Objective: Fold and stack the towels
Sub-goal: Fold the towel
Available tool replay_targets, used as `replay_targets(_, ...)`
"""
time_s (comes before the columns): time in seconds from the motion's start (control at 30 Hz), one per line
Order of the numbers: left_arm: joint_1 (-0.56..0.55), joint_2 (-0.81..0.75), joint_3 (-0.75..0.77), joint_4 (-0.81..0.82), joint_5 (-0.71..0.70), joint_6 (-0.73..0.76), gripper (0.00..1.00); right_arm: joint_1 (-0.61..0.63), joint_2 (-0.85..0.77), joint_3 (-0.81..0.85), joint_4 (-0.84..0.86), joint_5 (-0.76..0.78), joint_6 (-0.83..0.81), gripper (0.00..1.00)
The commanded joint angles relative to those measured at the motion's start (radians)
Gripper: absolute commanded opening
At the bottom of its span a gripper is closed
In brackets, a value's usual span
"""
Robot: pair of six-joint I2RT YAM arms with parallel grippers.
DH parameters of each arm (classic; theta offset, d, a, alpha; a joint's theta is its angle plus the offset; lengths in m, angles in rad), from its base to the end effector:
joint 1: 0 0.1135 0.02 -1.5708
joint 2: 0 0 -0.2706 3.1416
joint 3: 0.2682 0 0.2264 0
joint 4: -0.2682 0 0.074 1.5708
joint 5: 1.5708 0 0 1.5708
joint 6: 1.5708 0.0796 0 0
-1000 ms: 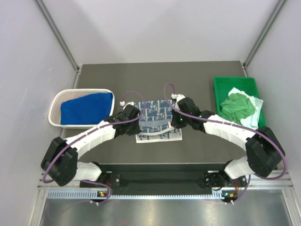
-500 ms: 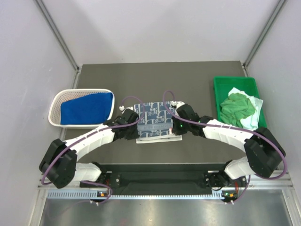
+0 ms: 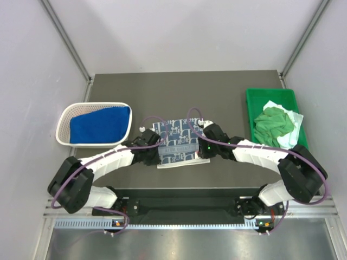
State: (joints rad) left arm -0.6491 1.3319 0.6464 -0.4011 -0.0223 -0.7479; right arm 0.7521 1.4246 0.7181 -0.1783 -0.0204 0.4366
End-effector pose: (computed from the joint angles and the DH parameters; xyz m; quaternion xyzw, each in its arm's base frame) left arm 0.1878 -0.1403 0.1487 -0.0506 0.9695 -0.1459 0.1905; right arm 0.2055 0.1944 0.1663 -0.1513 0.9295 0.1963 0.2732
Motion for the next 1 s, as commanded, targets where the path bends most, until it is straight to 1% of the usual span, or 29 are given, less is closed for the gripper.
replay_targets(0.0,-0.003,-0.029,0.033,0.019,0.006,0.030,0.18,0.016,-0.003,0.012,0.019,0.029,0.001,0.18)
replay_targets(0.03,-0.001,-0.039,0.048,-0.013,-0.001,0.044,0.24,0.015,-0.021,0.017,0.013,0.043,-0.001,0.22)
replay_targets(0.07,-0.003,-0.048,0.086,-0.030,-0.010,0.050,0.28,0.015,-0.030,0.029,-0.009,0.048,-0.006,0.28)
replay_targets(0.1,-0.003,-0.060,0.107,-0.047,-0.030,0.064,0.30,0.016,-0.044,0.035,-0.018,0.050,-0.006,0.32)
replay_targets(0.13,-0.003,-0.066,0.155,-0.070,-0.037,0.071,0.31,0.015,-0.070,0.043,-0.032,0.056,-0.009,0.35)
replay_targets(0.17,-0.001,-0.069,0.180,-0.105,-0.048,0.077,0.31,0.016,-0.084,0.064,-0.042,0.062,-0.009,0.41)
replay_targets(0.27,0.009,-0.060,0.281,-0.148,-0.083,0.094,0.32,0.012,-0.112,0.124,-0.079,0.105,-0.027,0.50)
replay_targets(0.3,0.017,-0.053,0.303,-0.151,-0.115,0.099,0.32,0.006,-0.108,0.142,-0.088,0.114,-0.042,0.50)
replay_targets(0.33,0.043,-0.040,0.344,-0.150,-0.116,0.101,0.32,-0.013,-0.081,0.165,-0.090,0.114,-0.045,0.51)
replay_targets(0.4,0.084,0.012,0.383,-0.125,-0.085,0.113,0.32,-0.033,-0.035,0.242,-0.090,0.102,-0.064,0.51)
replay_targets(0.43,0.123,0.035,0.424,-0.125,-0.056,0.114,0.31,-0.049,0.020,0.295,-0.090,0.091,-0.070,0.50)
replay_targets(0.5,0.147,0.102,0.459,-0.082,-0.051,0.125,0.31,-0.068,0.072,0.345,-0.076,0.082,-0.082,0.50)
replay_targets(0.57,0.175,0.177,0.487,-0.024,-0.025,0.133,0.30,-0.098,0.154,0.420,-0.058,0.034,-0.081,0.47)
replay_targets(0.63,0.190,0.240,0.545,-0.010,0.018,0.133,0.27,-0.105,0.194,0.481,-0.090,0.025,-0.090,0.45)
replay_targets(0.67,0.192,0.295,0.565,-0.022,0.053,0.134,0.26,-0.105,0.194,0.484,-0.093,0.025,-0.099,0.45)
replay_targets(0.7,0.190,0.317,0.579,-0.028,0.070,0.131,0.24,-0.106,0.185,0.478,-0.095,0.025,-0.104,0.45)
replay_targets(0.77,0.190,0.346,0.572,0.001,0.090,0.128,0.23,-0.108,0.142,0.425,-0.079,0.031,-0.105,0.47)
replay_targets(0.87,0.193,0.375,0.541,0.047,0.082,0.122,0.24,-0.114,0.100,0.336,-0.034,0.025,-0.093,0.48)
replay_targets(0.9,0.195,0.386,0.544,0.053,0.084,0.119,0.24,-0.115,0.096,0.319,-0.015,0.001,-0.085,0.49)
replay_targets(0.97,0.198,0.411,0.553,0.064,0.087,0.120,0.24,-0.125,0.120,0.311,0.008,-0.025,-0.076,0.48)
